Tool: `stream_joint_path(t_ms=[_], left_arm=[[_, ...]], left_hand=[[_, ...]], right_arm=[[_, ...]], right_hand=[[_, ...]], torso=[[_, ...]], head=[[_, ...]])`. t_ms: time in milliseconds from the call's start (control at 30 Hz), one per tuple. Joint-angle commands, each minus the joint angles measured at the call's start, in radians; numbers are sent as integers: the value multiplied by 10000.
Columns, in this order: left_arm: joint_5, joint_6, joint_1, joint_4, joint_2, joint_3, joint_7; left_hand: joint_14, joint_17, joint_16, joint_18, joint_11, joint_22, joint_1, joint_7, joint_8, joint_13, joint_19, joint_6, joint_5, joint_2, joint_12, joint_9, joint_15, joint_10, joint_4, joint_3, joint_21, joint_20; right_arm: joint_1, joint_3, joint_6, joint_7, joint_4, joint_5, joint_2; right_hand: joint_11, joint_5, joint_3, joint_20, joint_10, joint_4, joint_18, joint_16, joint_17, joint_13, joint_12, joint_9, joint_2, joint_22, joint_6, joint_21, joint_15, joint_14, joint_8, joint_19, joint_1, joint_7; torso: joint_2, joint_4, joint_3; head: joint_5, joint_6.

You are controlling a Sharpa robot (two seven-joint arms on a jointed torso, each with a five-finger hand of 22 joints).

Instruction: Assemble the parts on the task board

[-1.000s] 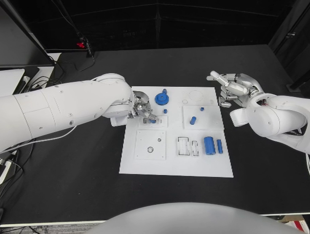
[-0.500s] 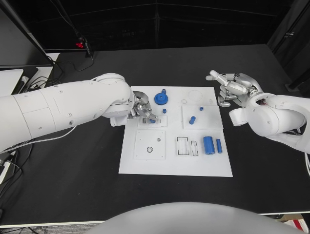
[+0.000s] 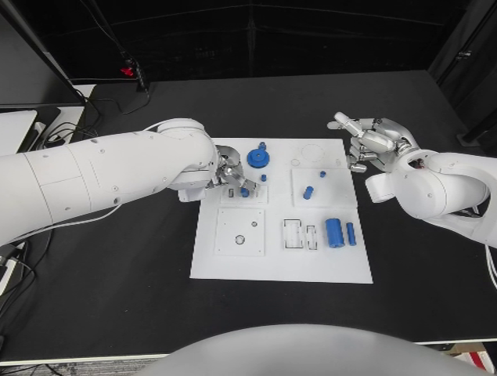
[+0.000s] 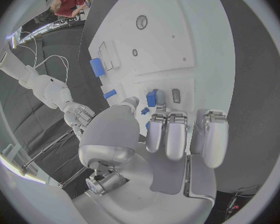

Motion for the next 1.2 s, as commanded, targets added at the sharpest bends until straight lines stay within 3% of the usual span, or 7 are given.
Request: stream_joint_path(t_ms=[33,133,933,1067,1200], left_arm=[[-910,-308,-77,-22,-44,-67,-277],[-985,-318,-77,7,-55,-67,-283],[-447,4,-76,12,-70,-67,-161],[-403,-1,-76,19,-77,-67,-93],[-254,70,-76,16,-81,-67,-59]], left_hand=[[1052,2634,8,-64,33,2627,-314,27,-58,2630,1043,19,-497,24,7,-256,85,1044,-9,-221,32,90],[1052,2634,8,-64,16,2627,-444,6,36,2630,1043,60,-724,65,7,-172,73,1044,-10,-356,32,87],[1052,2634,8,-64,-22,2627,-432,-35,127,2630,1043,120,-709,263,7,-88,48,1044,-18,-372,32,73],[1052,2634,8,-64,-55,2627,-159,-72,122,2630,1043,111,-339,380,7,-57,17,1044,-31,-305,32,49],[1052,2634,8,-64,-92,2627,411,-108,95,2630,1043,100,34,328,7,-35,-20,1044,-41,-188,32,14]], right_arm=[[11,4,107,46,11,114,-4],[11,4,105,42,-9,116,-2],[1,3,72,-8,-61,117,-13],[0,3,65,-8,-70,117,-14],[0,3,55,-11,-80,117,-13]], right_hand=[[64,12,-51,17,1060,3,97,25,2635,2633,25,11,130,1602,-83,41,94,1057,63,22,9,20],[64,12,-51,17,1060,3,97,25,2635,2633,25,11,130,1602,-83,41,94,1057,63,22,9,20],[76,45,-67,25,1060,-7,100,25,2635,2633,25,11,176,1601,-108,27,104,1057,119,16,17,28],[76,45,-67,25,1060,-7,100,25,2635,2633,25,11,176,1601,-108,27,104,1057,119,16,17,28],[79,62,-72,28,1060,-10,102,25,2635,2633,25,10,190,1601,-119,22,107,1057,139,14,22,31]], torso=[[-2,2,-1],[-4,6,-6],[-1,3,6],[1,6,6],[1,4,2]], head=[[-6,4],[-9,11],[-19,21],[-24,18],[-24,7]])
